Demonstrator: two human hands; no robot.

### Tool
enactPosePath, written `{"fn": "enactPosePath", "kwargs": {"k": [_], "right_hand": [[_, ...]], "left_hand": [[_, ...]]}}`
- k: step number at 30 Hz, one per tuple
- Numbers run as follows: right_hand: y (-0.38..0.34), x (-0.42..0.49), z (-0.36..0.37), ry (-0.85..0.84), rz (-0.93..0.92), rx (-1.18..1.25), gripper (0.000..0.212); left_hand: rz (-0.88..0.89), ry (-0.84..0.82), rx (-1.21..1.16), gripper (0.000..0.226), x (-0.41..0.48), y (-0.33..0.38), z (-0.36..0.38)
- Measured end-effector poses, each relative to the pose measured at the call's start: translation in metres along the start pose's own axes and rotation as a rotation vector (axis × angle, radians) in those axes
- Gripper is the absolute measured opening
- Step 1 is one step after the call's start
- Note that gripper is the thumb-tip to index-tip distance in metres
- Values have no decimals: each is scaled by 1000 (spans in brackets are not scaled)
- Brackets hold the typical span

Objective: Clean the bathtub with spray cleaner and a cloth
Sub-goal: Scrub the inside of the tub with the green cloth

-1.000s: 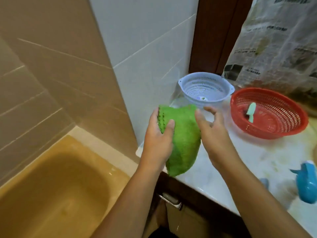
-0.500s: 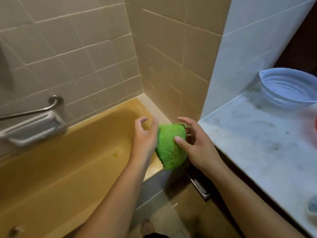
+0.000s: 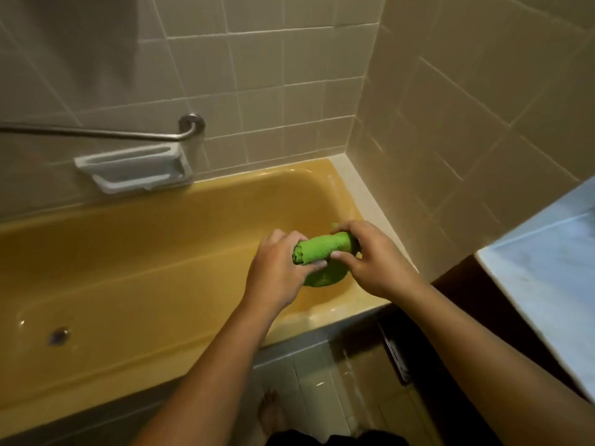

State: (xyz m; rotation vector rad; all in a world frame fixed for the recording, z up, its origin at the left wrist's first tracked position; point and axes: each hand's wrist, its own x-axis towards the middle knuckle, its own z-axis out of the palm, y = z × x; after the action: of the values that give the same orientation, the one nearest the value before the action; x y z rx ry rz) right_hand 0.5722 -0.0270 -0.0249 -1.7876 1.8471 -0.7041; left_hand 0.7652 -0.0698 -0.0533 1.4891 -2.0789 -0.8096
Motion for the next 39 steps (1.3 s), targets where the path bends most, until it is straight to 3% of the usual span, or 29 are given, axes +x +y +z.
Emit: {"fn": "enactPosePath", "kwargs": {"k": [5, 10, 13, 20, 25, 29, 35, 39], "right_hand": [[-17, 36, 34, -56, -66, -164, 34], [-12, 62, 52, -181, -170, -39, 30], [7, 78, 59, -272, -128, 67, 19], [81, 137, 76, -602, -267, -43, 52], [164, 175, 118, -809, -308, -88, 45], [225, 182, 162, -945, -379, -174, 41], [279, 163, 207, -1124, -386, -296, 63], [290, 157, 224, -1209, -266, -306, 58]], "left_hand": [[21, -65, -195, 42, 20, -61, -18], [-91, -294, -422, 59, 26, -91, -18], [-136, -263, -404, 59, 35, -102, -3], [-186, -158, -315, 52, 68, -116, 72], [-279, -176, -172, 47, 92, -144, 152], [-338, -307, -82, 46, 95, -173, 207], [-487, -556, -142, 40, 83, -224, 256], [-589, -784, -66, 29, 71, -261, 270]]}}
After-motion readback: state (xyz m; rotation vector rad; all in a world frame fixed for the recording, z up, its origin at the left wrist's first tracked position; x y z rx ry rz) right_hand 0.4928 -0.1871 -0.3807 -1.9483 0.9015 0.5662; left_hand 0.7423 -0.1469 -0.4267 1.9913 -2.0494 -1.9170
